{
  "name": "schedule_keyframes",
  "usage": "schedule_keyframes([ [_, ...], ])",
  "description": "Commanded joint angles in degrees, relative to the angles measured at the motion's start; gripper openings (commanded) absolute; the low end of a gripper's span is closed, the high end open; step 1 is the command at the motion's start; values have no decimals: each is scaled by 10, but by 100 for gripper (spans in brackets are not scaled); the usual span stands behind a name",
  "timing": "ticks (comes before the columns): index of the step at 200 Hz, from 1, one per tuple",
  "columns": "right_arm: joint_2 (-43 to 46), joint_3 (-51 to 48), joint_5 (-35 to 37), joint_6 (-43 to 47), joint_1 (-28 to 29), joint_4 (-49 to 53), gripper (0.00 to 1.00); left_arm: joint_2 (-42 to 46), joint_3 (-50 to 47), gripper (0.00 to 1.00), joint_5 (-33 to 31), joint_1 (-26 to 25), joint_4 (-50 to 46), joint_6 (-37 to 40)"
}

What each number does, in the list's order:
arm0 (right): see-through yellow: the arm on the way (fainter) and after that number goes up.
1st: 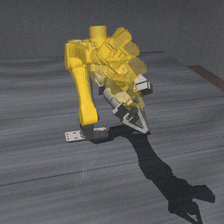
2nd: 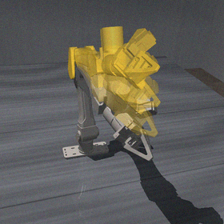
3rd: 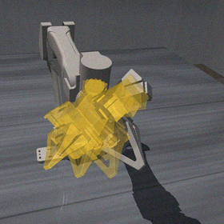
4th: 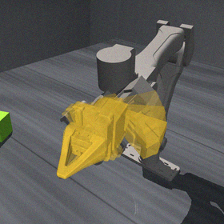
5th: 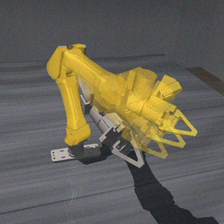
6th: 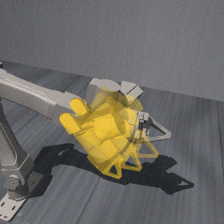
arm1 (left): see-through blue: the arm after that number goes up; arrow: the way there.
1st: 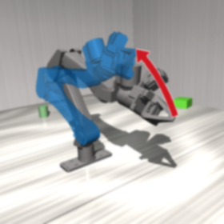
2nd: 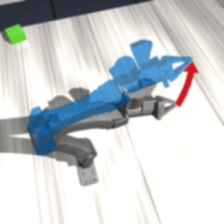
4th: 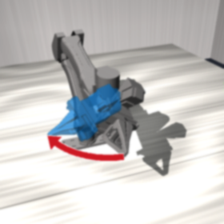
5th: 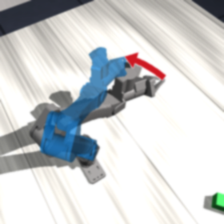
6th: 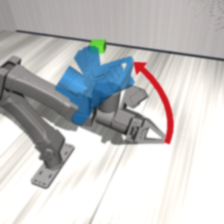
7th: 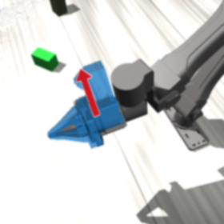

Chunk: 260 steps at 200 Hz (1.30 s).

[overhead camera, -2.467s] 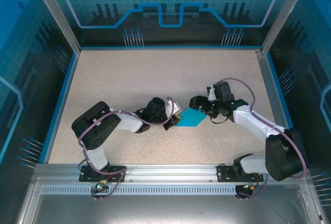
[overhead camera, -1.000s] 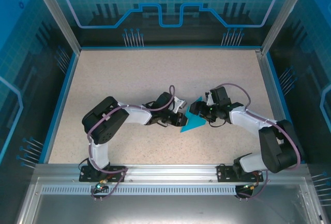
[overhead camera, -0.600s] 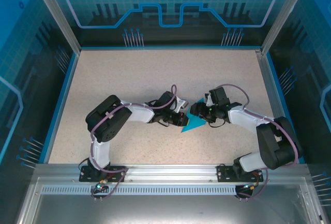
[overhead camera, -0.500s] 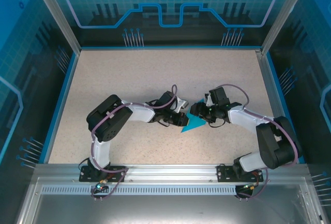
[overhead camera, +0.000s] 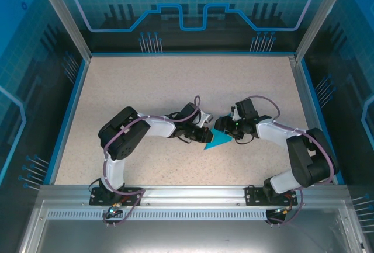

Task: Fold a paper plane with a square sheet of paper (pick it up from the middle)
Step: Fourth fold the wing at the center of the table.

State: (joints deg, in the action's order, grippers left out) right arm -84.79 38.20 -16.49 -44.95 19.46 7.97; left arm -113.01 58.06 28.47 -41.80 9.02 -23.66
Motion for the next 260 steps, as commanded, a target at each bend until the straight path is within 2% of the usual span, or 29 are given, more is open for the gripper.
schedule_keyframes([
  [1, -12, 4, 12, -2, 4, -2, 63, -12, 21, 14, 20, 0, -24, 9],
  [52, -34, 12, 40, -15, 5, 25, 62, -5, 25, 19, 23, 0, -34, 5],
  [86, -42, 12, 63, -23, 5, 42, 60, 30, 10, 31, 5, 2, -50, 2],
  [130, -48, 5, 72, -31, 6, 36, 59, 73, -26, 37, -27, 5, -41, -24],
  [200, -52, 0, 87, -52, 6, 43, 55, 110, -64, 38, -118, -2, 17, -140],
  [260, -65, 16, 105, -48, 6, 86, 49, 109, -58, 34, -84, -11, 61, -174],
])
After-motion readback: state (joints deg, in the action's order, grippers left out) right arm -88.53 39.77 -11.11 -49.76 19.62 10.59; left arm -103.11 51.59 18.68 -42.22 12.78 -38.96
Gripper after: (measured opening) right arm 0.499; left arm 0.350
